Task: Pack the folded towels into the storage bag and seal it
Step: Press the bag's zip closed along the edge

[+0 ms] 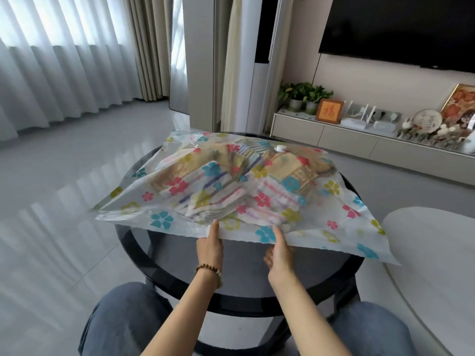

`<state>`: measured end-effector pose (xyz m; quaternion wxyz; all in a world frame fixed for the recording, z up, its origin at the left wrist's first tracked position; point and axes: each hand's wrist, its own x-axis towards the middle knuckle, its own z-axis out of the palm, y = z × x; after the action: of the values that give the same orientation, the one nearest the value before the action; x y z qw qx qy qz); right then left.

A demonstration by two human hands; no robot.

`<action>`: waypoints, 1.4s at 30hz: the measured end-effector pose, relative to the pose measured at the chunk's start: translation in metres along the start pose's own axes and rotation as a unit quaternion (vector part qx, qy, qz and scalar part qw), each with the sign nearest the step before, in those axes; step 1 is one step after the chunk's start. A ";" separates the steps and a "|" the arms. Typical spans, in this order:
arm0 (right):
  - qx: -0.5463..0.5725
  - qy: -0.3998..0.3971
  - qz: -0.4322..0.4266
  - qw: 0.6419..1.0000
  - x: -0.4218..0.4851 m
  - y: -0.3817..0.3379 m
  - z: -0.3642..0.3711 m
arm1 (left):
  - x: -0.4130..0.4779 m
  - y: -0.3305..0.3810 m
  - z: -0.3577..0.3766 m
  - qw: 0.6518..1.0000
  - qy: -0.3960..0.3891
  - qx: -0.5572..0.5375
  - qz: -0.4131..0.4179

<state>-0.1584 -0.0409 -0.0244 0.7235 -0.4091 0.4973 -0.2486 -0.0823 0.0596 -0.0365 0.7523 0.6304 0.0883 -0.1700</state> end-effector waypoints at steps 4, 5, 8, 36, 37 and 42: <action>-0.042 -0.132 -0.001 0.990 -0.029 0.028 0.044 | -0.002 0.000 -0.006 1.000 0.006 0.016 0.014; -0.038 -0.141 -0.024 0.989 -0.032 0.030 0.050 | -0.001 0.001 -0.009 1.000 0.011 0.024 0.016; -0.041 -0.146 -0.100 0.983 -0.029 0.028 0.051 | 0.005 0.007 -0.021 0.999 0.031 0.034 0.021; -0.034 -0.170 -0.051 0.984 -0.045 0.065 0.109 | 0.028 0.046 -0.119 0.984 0.090 -0.059 0.143; -0.008 -0.149 -0.035 0.988 -0.047 0.069 0.112 | 0.028 0.046 -0.119 0.983 0.094 -0.065 0.141; 0.019 -0.194 -0.001 0.981 -0.088 0.097 0.150 | 0.024 0.042 -0.117 0.984 0.103 -0.073 0.129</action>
<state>-0.0577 0.1309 -0.0350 0.8137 -0.4365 0.3422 -0.1741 -0.0352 0.1773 -0.0283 0.7987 0.5942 0.0950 0.0014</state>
